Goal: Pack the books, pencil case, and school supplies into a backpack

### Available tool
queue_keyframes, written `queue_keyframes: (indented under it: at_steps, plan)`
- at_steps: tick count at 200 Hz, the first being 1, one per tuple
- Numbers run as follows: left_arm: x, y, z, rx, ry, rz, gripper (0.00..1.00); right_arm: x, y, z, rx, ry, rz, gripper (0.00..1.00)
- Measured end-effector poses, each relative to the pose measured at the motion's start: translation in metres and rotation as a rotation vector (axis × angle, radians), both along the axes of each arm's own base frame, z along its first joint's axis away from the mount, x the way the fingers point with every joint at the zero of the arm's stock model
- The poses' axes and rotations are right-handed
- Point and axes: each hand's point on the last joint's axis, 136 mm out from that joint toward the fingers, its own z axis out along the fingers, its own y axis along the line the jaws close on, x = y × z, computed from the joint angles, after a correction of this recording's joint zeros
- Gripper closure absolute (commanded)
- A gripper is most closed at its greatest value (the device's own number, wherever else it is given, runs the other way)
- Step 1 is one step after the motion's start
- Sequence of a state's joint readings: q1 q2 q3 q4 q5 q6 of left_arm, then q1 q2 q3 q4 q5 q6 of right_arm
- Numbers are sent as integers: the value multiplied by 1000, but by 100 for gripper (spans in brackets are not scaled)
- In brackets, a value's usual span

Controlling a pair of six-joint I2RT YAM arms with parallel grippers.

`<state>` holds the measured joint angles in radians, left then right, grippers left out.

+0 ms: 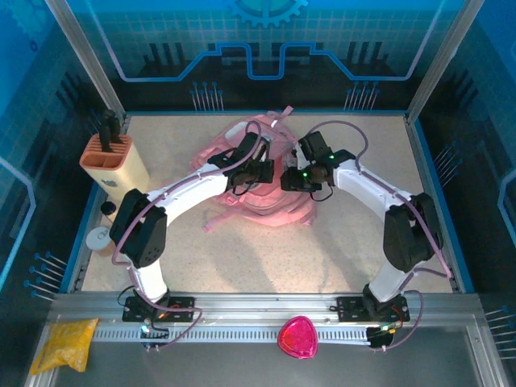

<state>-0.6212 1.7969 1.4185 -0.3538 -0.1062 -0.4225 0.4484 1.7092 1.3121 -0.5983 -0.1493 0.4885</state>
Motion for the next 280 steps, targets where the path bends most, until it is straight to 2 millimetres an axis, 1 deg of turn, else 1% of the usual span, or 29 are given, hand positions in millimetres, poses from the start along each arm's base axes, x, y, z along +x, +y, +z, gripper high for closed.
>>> queue_keyframes:
  at_steps: [25, 46, 77, 88, 97, 113, 121, 147, 163, 193, 226, 245, 280]
  plan:
    - [1, 0, 2, -27, 9, 29, 100, 8, 8, -8, 18, 27, -6, 46]
    - [0, -1, 2, -37, 17, 39, 100, 10, 12, -6, 44, 26, -9, 37]
    - [1, 0, 3, -54, 25, 52, 100, 12, 11, 3, 101, 9, -24, 35]
    - [0, -1, 3, -58, 28, 50, 100, 11, 8, 7, 126, 0, -30, 38]
    - [0, -1, 3, -60, 30, 47, 100, 10, 5, 11, 147, -7, -39, 44]
    - [-1, -2, 3, -63, 32, 44, 100, 13, 2, 16, 182, -13, -54, 58]
    - [-1, -3, 3, -66, 33, 42, 100, 16, 2, 17, 201, -19, -58, 63]
    - [-2, -5, 4, -80, 42, 37, 100, 19, 7, 14, 238, -3, -63, 70]
    - [-3, -6, 4, -91, 50, 39, 100, 19, 13, 8, 250, 16, -52, 76]
    - [-4, -7, 4, -98, 54, 40, 100, 20, 23, -6, 271, 57, -51, 78]
    - [-3, -7, 4, -99, 53, 42, 100, 22, 38, 2, 337, 44, -25, 77]
    - [-3, -5, 6, -100, 51, 44, 100, 22, 38, 2, 341, 38, -27, 72]
    - [-3, -5, 7, -101, 50, 43, 100, 16, 29, -3, 303, 29, -40, 75]
